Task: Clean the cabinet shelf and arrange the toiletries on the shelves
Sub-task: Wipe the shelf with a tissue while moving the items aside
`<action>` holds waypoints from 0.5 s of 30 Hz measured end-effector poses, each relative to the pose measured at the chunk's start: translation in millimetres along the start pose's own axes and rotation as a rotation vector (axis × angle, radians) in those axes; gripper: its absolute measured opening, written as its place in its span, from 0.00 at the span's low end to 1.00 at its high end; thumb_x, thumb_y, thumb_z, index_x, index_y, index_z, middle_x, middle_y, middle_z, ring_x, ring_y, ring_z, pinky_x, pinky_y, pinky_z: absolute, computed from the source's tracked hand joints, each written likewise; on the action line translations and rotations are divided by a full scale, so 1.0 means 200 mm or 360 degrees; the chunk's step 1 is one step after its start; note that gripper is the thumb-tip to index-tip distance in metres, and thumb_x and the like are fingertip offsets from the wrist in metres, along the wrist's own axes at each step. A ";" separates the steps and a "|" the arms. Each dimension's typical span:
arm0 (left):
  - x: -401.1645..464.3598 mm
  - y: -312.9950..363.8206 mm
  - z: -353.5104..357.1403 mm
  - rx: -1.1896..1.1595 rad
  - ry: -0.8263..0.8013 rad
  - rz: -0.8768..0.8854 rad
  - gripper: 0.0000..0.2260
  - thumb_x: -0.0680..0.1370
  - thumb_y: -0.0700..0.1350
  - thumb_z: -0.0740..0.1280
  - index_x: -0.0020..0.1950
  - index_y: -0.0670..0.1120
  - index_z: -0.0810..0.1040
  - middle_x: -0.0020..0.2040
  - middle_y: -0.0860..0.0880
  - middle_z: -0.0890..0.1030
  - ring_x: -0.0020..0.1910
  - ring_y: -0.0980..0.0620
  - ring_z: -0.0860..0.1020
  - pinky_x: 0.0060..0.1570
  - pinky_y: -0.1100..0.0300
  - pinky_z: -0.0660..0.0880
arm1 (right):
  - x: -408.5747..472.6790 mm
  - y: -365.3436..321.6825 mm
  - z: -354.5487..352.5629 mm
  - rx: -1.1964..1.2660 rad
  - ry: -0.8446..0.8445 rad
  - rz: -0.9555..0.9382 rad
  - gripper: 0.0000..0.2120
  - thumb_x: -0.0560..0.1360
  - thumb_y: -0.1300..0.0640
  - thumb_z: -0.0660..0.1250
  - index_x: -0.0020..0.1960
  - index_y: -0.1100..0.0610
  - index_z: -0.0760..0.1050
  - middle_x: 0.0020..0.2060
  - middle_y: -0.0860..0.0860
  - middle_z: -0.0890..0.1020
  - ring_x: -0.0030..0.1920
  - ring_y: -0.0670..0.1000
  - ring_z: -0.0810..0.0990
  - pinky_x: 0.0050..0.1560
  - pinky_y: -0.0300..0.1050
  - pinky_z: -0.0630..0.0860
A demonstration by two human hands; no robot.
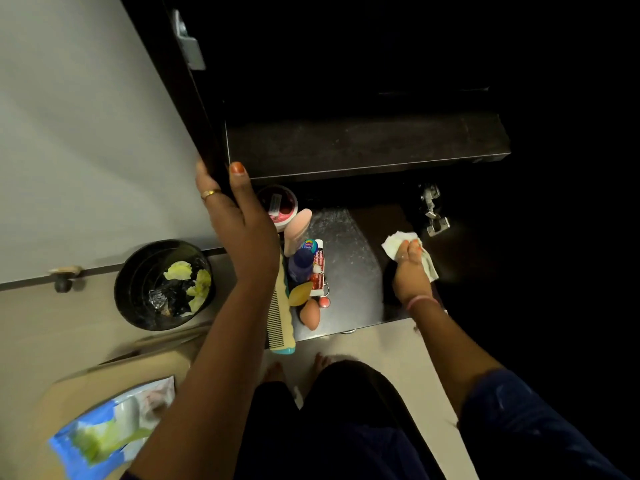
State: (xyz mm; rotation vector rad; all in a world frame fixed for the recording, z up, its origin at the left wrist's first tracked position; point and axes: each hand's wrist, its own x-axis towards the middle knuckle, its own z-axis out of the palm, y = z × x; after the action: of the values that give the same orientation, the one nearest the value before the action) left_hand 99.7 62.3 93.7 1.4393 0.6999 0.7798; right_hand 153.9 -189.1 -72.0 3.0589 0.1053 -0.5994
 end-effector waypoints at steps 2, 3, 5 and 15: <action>0.00 -0.01 0.00 -0.0007 -0.0024 0.0032 0.23 0.81 0.48 0.56 0.75 0.43 0.56 0.71 0.41 0.68 0.70 0.47 0.69 0.67 0.45 0.68 | 0.19 -0.09 -0.07 -0.0072 -0.0036 -0.0080 0.31 0.76 0.65 0.56 0.73 0.73 0.44 0.73 0.71 0.51 0.75 0.67 0.49 0.75 0.51 0.43; 0.00 -0.01 0.00 -0.0024 -0.0034 0.0042 0.23 0.81 0.47 0.56 0.75 0.43 0.56 0.70 0.41 0.69 0.69 0.47 0.69 0.67 0.45 0.69 | 0.27 -0.13 -0.12 -0.0020 -0.0053 -0.0085 0.33 0.75 0.64 0.59 0.73 0.72 0.46 0.73 0.70 0.52 0.75 0.66 0.50 0.75 0.50 0.44; 0.01 -0.02 0.00 -0.0042 -0.0033 0.0078 0.22 0.81 0.46 0.55 0.74 0.43 0.57 0.70 0.43 0.70 0.68 0.48 0.70 0.66 0.45 0.70 | 0.40 -0.23 -0.23 0.0120 -0.0028 -0.0129 0.34 0.72 0.63 0.64 0.73 0.69 0.53 0.72 0.67 0.58 0.74 0.63 0.56 0.75 0.48 0.50; 0.01 -0.03 0.03 -0.0029 0.0029 0.0148 0.19 0.82 0.43 0.55 0.73 0.42 0.59 0.68 0.42 0.70 0.67 0.48 0.71 0.65 0.45 0.70 | 0.42 -0.43 -0.14 0.0315 -0.0081 -0.0548 0.28 0.78 0.67 0.54 0.76 0.57 0.52 0.76 0.60 0.45 0.77 0.60 0.43 0.76 0.49 0.43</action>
State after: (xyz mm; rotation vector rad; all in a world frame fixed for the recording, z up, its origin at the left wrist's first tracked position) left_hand 105.9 61.2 87.4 1.4581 0.6419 0.8699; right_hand 236.5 -97.9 -78.5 3.2354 0.6175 -0.7423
